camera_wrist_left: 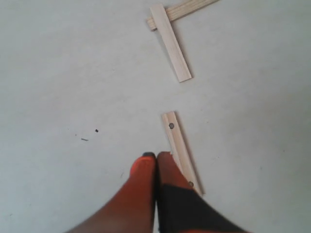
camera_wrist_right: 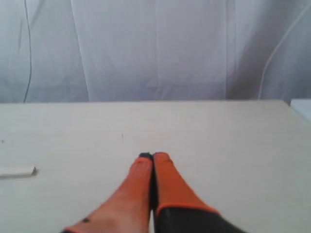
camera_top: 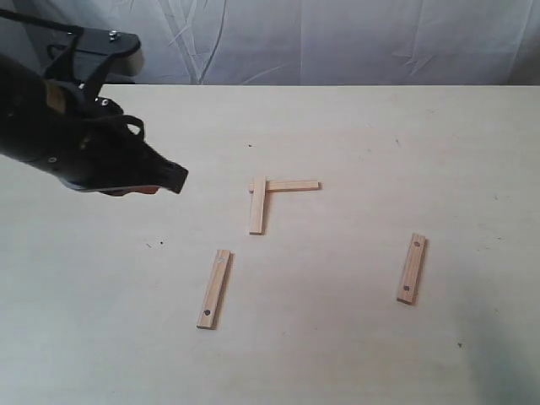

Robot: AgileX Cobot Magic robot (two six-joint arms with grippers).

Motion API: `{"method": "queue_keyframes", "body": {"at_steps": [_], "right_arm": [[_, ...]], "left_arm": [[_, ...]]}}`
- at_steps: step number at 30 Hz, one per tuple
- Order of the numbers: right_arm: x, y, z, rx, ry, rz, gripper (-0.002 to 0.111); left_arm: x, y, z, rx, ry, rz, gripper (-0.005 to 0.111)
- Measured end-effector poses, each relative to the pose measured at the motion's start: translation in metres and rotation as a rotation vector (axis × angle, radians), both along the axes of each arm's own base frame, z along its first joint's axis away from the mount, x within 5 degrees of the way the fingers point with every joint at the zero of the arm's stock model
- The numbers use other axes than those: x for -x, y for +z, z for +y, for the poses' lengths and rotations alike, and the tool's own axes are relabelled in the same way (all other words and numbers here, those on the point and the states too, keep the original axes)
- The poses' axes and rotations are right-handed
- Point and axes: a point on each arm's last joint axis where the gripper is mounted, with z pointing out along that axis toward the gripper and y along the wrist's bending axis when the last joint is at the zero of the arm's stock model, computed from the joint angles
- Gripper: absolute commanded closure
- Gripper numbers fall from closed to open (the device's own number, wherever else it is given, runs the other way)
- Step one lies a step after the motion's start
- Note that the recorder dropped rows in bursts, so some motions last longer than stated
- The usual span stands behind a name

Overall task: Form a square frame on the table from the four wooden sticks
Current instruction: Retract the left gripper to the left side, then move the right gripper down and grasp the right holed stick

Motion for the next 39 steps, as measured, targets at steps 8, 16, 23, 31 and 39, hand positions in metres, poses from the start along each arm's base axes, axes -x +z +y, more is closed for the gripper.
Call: {"method": "queue_keyframes", "body": {"at_steps": [8,16,23,31,39], "right_arm": [[0.002,0.029,-0.001,-0.002,-0.011,-0.322,0.108],[0.005,0.036,-0.001,-0.003,-0.014,-0.404,0.109],[0.004,0.052,-0.001,-0.053,-0.003,-0.241,0.109],[-0.027,0.094,0.007,-0.094,0.049,0.328,0.109],[-0.075,0.074,0.01,-0.147,0.051,0.697,0.109]], "left_arm": [[0.023,0.002,0.019,0.033,0.015,-0.023,0.107],[0.033,-0.015,0.023,0.015,0.013,0.015,0.107],[0.031,-0.015,0.023,0.028,0.022,-0.005,0.107],[0.03,-0.015,0.023,0.032,0.022,-0.021,0.107],[0.03,-0.015,0.023,0.033,0.022,-0.021,0.107]]}}
